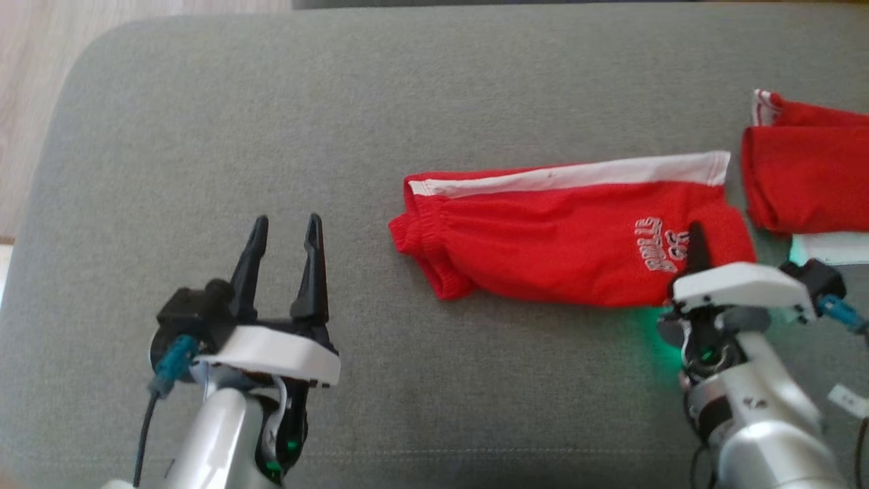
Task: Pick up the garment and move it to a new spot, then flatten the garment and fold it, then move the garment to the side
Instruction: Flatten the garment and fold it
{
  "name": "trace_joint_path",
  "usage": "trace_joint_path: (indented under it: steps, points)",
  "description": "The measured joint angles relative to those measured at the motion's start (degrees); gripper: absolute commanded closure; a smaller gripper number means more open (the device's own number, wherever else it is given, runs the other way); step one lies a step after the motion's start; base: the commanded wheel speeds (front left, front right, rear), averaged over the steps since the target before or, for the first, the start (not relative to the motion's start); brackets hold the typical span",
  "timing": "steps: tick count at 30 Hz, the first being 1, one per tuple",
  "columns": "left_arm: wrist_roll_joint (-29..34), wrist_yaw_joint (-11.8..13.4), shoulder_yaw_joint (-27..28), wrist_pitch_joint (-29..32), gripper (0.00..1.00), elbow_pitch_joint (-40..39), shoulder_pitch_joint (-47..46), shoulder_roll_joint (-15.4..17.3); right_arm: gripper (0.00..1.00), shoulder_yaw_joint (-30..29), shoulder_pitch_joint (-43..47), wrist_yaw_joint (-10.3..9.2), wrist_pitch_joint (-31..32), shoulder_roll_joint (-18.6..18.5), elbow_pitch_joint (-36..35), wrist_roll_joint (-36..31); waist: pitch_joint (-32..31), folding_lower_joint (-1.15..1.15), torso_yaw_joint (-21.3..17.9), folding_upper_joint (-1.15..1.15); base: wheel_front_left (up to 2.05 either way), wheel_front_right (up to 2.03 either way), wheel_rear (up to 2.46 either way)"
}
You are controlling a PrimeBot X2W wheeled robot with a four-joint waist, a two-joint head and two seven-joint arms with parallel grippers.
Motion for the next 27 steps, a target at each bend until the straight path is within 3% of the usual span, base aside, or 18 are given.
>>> trace_joint_path:
  steps: [3, 11, 17, 27]
  points:
    - [0.2, -0.1, -0.1, 0.0, 0.0, 0.2, 0.7, 0.0, 1.0, 3.6, 0.8, 0.0, -3.4, 0.0, 0.6, 0.6, -1.0, 0.0, -0.5, 0.0, 0.0, 0.0, 0.0]
    - [0.2, -0.3, -0.2, 0.0, 0.0, 0.2, 1.0, 0.0, 1.0, 5.5, -0.2, 0.0, -6.0, 0.0, 0.4, -1.3, -2.9, 0.0, 0.6, 0.0, 0.0, 0.0, 0.0]
    - [0.2, -0.3, -0.5, 0.0, 0.0, 0.2, 2.6, 0.0, 1.0, 5.1, -0.7, 0.0, -6.2, 0.0, -4.9, -5.4, -4.3, 0.0, 2.6, 0.0, 0.0, 0.0, 0.0]
    - [0.2, -0.1, -0.6, 0.0, 0.0, 0.3, 3.8, 0.0, 1.0, 16.7, 1.7, 0.0, -6.2, 0.0, -11.6, -4.1, -5.9, 0.0, 6.0, 0.0, 0.0, 0.0, 0.0]
